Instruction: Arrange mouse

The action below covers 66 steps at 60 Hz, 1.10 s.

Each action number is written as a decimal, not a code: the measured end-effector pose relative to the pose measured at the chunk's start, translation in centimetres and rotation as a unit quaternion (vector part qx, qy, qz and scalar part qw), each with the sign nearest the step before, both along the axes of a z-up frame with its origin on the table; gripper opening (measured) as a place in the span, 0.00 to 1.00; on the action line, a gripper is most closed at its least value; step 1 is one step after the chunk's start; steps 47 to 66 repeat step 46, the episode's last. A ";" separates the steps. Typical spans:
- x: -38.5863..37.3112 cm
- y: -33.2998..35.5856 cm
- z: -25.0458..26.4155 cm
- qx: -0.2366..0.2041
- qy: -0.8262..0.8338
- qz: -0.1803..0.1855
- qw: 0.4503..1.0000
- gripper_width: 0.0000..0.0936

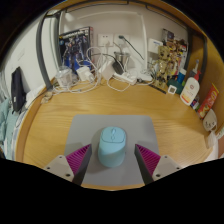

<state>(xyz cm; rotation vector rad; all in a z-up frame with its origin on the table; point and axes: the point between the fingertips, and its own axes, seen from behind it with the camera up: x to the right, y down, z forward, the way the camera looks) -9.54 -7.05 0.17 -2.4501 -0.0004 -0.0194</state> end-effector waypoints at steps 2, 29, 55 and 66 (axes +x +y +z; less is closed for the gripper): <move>0.0 -0.6 0.8 0.001 0.003 0.004 1.000 0.92; 5.5 -10.4 17.1 0.095 0.007 -0.023 0.995 0.92; 7.5 -13.0 20.6 0.128 0.001 -0.031 0.991 0.92; 7.5 -13.0 20.6 0.128 0.001 -0.031 0.991 0.92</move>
